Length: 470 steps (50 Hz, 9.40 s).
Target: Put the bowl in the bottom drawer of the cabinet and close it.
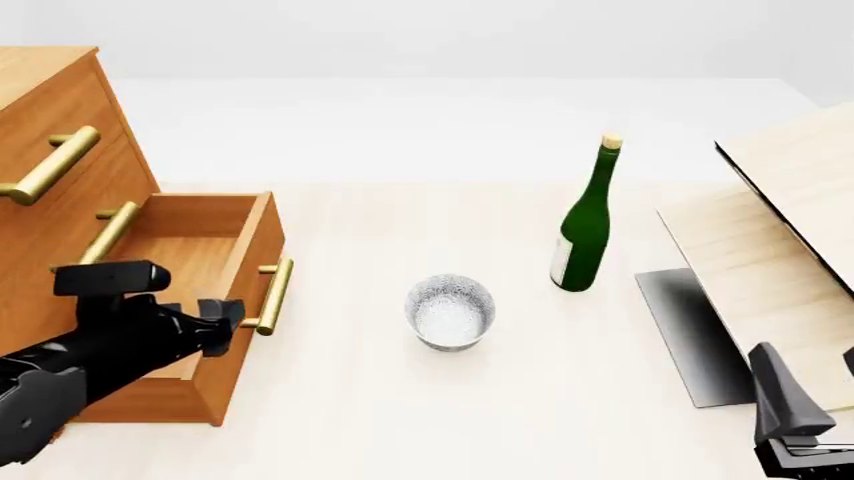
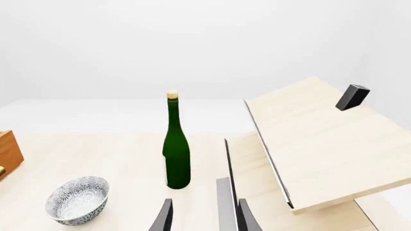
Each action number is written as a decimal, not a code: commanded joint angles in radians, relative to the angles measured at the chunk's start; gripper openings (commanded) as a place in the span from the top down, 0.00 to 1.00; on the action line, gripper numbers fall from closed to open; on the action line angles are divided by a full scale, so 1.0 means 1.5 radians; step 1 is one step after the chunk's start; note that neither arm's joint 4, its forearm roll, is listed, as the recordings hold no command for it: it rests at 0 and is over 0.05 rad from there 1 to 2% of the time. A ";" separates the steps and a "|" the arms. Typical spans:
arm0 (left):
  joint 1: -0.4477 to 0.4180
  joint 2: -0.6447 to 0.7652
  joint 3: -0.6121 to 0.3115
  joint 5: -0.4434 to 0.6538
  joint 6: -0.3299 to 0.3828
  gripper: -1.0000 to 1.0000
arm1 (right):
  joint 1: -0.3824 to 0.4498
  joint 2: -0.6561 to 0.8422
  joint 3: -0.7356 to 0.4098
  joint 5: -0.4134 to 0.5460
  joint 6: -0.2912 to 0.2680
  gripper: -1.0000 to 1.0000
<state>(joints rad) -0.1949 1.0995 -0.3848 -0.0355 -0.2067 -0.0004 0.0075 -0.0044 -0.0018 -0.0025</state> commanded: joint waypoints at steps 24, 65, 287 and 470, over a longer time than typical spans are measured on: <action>-0.036 0.093 0.026 -0.065 -0.052 0.00 | 0.000 0.000 0.000 0.000 0.000 0.00; -0.091 0.114 0.016 -0.076 -0.057 0.00 | 0.000 0.000 0.000 0.000 0.000 0.00; -0.235 0.186 -0.293 -0.009 -0.149 0.00 | 0.000 0.000 0.000 0.000 0.000 0.00; -0.280 0.552 -0.370 -0.141 -0.282 1.00 | 0.000 0.000 0.000 0.000 0.000 0.00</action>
<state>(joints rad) -0.6249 1.9651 -0.9502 -0.2393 -0.6662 -0.0005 0.0075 -0.0044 -0.0018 -0.0025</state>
